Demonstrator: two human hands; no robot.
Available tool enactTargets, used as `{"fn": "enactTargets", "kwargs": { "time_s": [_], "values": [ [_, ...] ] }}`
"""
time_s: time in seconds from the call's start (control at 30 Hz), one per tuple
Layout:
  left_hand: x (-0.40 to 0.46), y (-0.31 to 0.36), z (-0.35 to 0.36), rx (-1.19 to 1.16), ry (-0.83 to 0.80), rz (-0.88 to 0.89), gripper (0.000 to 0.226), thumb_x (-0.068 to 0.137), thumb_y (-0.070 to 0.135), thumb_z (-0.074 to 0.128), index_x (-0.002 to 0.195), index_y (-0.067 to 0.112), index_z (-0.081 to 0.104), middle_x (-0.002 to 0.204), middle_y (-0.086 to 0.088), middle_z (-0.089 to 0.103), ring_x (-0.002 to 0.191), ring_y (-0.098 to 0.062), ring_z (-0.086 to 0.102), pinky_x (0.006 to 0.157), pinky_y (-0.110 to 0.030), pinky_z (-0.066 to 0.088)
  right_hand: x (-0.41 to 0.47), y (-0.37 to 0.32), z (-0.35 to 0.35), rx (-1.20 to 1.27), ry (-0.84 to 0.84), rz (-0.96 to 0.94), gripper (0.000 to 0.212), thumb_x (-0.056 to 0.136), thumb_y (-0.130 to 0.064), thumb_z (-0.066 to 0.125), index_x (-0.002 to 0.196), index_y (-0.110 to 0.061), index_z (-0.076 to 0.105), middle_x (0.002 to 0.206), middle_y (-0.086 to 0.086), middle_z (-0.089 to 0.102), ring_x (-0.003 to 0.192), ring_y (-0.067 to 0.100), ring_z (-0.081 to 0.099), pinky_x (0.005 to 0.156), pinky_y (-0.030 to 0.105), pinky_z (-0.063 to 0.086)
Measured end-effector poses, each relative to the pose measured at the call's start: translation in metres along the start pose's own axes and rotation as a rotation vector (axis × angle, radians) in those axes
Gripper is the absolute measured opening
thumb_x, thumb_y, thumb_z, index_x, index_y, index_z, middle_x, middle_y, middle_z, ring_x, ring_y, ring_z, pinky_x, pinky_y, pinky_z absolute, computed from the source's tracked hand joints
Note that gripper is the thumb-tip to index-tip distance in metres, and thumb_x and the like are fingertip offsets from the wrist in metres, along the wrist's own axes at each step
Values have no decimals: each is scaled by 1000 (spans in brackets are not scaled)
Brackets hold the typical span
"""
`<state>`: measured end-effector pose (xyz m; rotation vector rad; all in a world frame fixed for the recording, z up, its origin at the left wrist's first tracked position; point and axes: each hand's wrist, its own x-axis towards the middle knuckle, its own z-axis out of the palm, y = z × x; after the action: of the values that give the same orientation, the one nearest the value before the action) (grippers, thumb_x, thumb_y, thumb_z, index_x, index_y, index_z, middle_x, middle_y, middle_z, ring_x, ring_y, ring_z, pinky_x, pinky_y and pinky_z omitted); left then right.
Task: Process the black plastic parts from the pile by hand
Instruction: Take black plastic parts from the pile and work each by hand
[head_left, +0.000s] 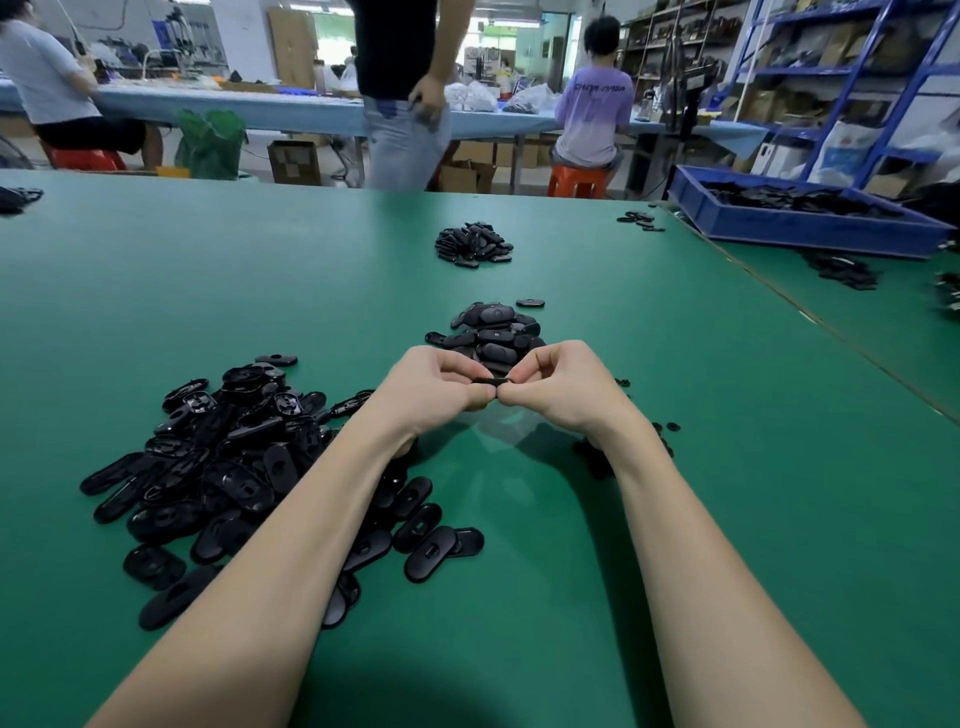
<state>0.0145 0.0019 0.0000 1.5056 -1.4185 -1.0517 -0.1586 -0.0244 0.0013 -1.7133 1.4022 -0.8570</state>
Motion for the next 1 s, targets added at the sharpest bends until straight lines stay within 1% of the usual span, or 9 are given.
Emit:
{"fn": "enactTargets", "kwargs": {
  "time_s": [0.07,0.13,0.27,0.37,0.43,0.57,0.7,0.83,1.0],
  "values": [
    [2,-1,-1,29,17,25,13,82,13,80,83,23,72,72,3,73,69,-13,65,73,-24,47,-1,0,3,6,5,-9,22,62,-32,83,71,-20,67,55,-12,56,46,3,44,47,13,35],
    [3,-2,-3,106,39,102,15,82,15,79,87,26,70,77,5,75,69,-9,66,70,-22,46,-1,3,2,73,-13,-9,16,76,-21,84,76,-19,68,59,-10,56,47,2,45,47,12,35],
    [2,-4,-1,302,64,307,23,81,9,77,90,27,67,81,10,74,66,0,67,65,-6,44,-2,7,-11,192,-43,53,14,83,-18,83,80,-23,71,54,-13,54,45,4,43,43,11,32],
    [7,-4,2,471,118,394,22,80,19,79,89,33,66,88,16,70,74,-8,67,75,-19,51,-3,8,-17,175,-25,78,10,84,-23,83,87,-23,73,64,-9,61,47,5,45,42,10,33],
    [15,-3,4,513,184,395,20,80,26,79,89,37,66,94,16,70,76,-11,64,79,-28,53,-1,9,-20,130,41,83,9,86,-25,80,91,-21,74,75,-3,68,43,-1,48,42,8,34],
    [42,9,9,511,329,314,16,81,29,76,95,35,70,91,15,68,79,-11,60,74,-27,49,0,15,-25,93,77,90,7,89,-27,75,92,-21,74,90,0,78,42,-3,50,45,7,38],
    [66,19,14,530,341,193,13,83,27,72,93,32,66,91,13,68,89,-13,60,66,-25,37,-1,17,-25,95,58,81,6,89,-29,72,89,-23,74,87,-5,79,44,-3,50,47,7,38],
    [76,19,16,560,333,134,9,83,25,70,90,29,67,92,14,68,95,-15,63,74,-25,39,2,15,-27,74,52,90,9,87,-33,72,89,-25,75,85,-11,78,49,1,51,50,15,39],
    [62,14,4,508,318,187,9,84,29,72,91,30,67,98,10,70,92,-15,64,81,-29,51,3,15,-25,74,31,71,6,88,-30,72,87,-25,75,83,-8,78,44,-3,49,41,9,36]
  ]
}}
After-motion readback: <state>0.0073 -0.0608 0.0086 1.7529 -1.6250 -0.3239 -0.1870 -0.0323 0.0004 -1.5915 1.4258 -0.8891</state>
